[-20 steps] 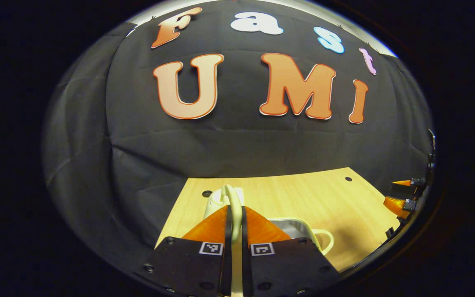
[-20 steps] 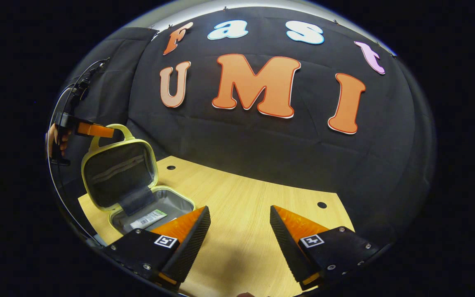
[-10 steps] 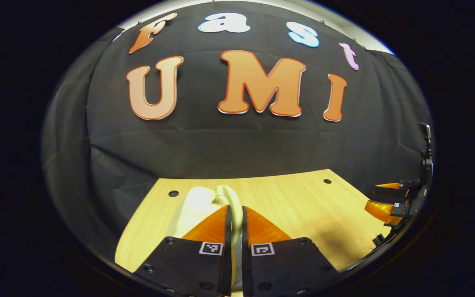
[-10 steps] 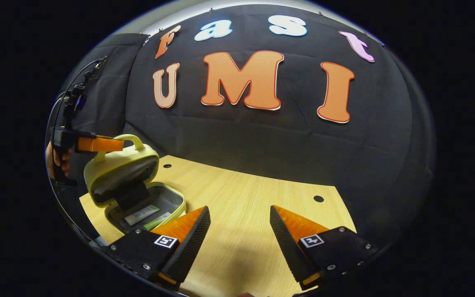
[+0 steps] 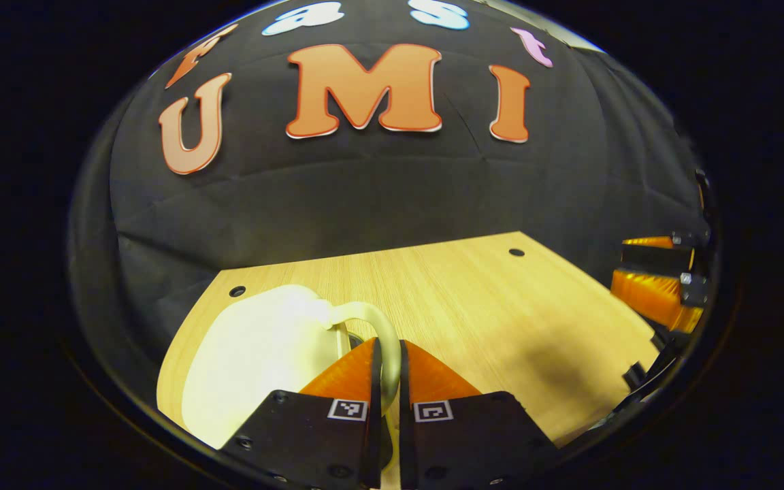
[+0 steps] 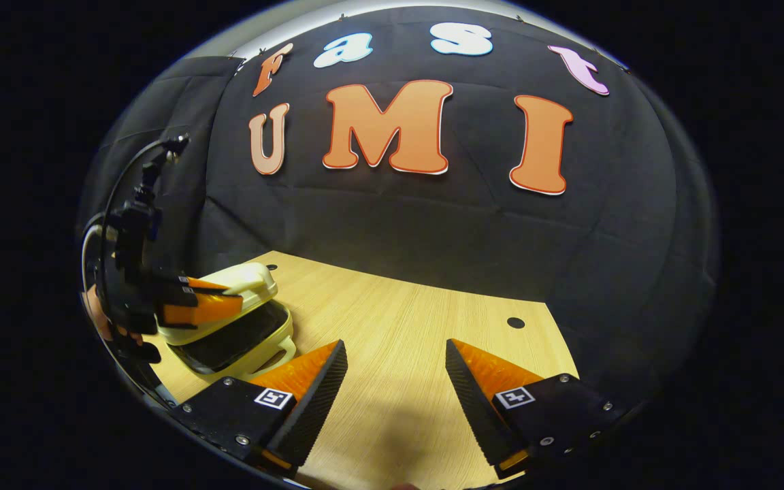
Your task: First open the suitcase, pack the skin care products into it, and then close the suitcase.
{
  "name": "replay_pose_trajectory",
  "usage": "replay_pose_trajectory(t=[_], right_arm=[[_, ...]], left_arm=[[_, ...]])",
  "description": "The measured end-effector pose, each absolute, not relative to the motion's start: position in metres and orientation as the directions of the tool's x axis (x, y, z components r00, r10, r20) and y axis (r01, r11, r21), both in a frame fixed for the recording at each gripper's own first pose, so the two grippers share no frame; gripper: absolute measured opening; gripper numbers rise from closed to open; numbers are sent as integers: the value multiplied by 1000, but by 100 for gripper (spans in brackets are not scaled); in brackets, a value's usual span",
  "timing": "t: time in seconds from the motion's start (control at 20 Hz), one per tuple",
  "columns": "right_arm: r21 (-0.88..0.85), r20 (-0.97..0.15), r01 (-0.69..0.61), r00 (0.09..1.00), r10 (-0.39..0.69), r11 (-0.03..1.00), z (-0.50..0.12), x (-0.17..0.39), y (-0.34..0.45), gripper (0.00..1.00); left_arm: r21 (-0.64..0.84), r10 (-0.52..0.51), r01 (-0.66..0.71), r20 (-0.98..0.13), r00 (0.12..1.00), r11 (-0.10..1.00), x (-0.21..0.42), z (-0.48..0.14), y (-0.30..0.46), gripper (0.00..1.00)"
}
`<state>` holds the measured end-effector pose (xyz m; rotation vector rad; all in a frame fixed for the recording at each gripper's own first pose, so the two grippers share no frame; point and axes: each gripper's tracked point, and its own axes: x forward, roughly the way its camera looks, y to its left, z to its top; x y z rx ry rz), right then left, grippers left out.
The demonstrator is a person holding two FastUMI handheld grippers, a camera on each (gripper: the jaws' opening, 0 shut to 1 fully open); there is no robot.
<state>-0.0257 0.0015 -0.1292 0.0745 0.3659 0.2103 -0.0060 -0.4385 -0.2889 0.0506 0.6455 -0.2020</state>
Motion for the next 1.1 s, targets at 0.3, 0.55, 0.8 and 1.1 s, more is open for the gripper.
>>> replay_pose_trajectory(t=[0.3,0.55,0.8,1.1], right_arm=[[104,-280,-182,938,204,978,-108,-25,-11,93],[89,-165,-160,971,173,983,-62,-17,-11,93],[59,12,-129,992,129,990,-3,-9,8,92],[33,50,-119,992,118,992,16,-6,38,94]], left_arm=[[18,-141,188,-590,795,982,-13,-290,-466,26],[-42,-124,119,-497,859,992,-12,-228,-470,57],[-64,-76,58,-339,938,996,-1,-158,-446,87],[-31,-30,25,-202,979,999,0,-116,-412,89]])
